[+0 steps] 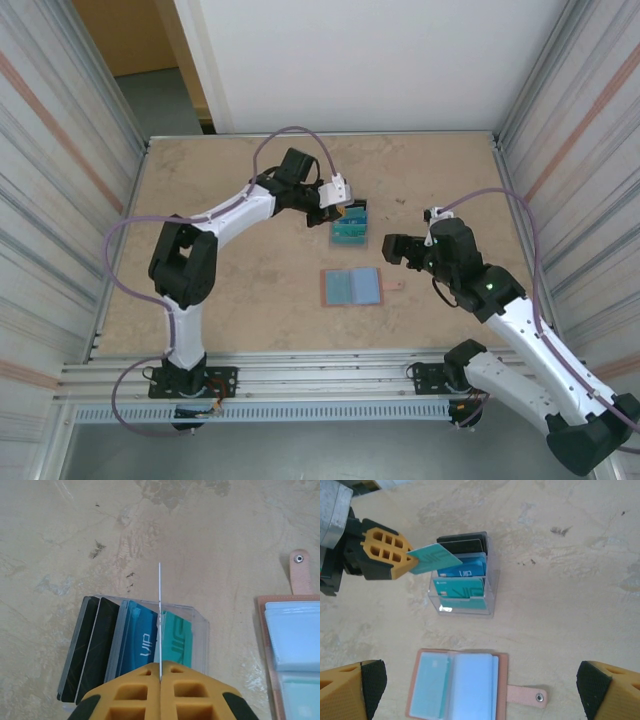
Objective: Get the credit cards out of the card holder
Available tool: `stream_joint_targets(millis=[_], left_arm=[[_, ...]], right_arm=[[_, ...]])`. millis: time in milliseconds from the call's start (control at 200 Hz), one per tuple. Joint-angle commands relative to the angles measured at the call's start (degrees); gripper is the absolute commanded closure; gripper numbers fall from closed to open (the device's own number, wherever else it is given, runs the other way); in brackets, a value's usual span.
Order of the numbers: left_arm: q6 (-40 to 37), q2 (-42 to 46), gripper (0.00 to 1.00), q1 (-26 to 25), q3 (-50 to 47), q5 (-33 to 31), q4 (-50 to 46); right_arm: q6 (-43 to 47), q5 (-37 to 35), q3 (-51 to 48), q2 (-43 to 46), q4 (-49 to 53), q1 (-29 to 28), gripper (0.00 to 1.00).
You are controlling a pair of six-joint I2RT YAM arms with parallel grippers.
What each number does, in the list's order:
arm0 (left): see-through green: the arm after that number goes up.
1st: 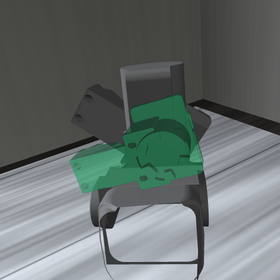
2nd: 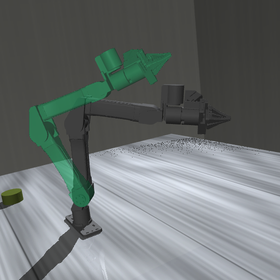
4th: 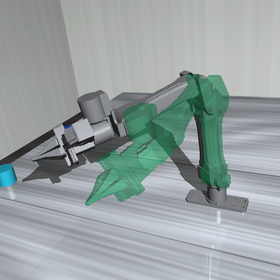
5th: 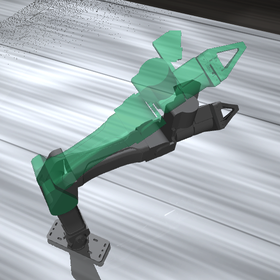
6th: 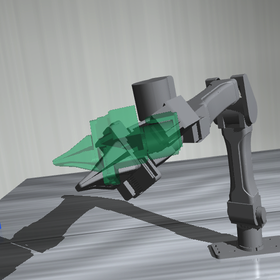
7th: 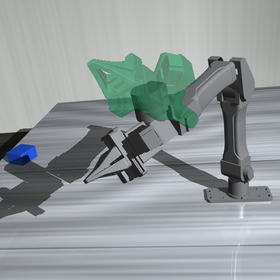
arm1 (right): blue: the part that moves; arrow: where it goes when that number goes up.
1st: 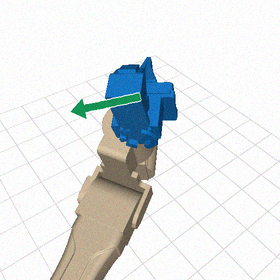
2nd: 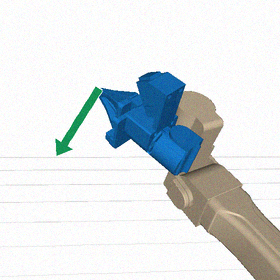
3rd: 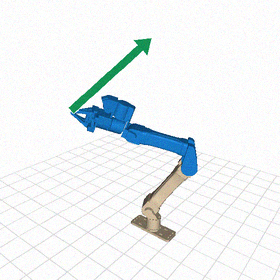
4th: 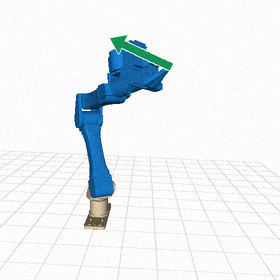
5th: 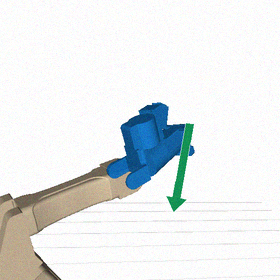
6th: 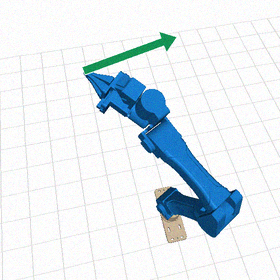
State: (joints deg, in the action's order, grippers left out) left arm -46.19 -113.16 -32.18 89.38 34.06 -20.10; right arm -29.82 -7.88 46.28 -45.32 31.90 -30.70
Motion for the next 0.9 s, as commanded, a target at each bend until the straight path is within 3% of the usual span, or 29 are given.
stream_joint_targets(millis=[0,892], left_arm=[[-2.75,-1.81,1.0,0.26,2.32,2.42,-3.85],[-3.03,-9.23,1.0,0.14,7.03,4.01,-8.1]], right_arm=[[-1.69,-0.67,1.6,0.85,1.5,0.64,0.01],[-2.11,0.94,1.63,0.85,1.59,1.61,0.01]])
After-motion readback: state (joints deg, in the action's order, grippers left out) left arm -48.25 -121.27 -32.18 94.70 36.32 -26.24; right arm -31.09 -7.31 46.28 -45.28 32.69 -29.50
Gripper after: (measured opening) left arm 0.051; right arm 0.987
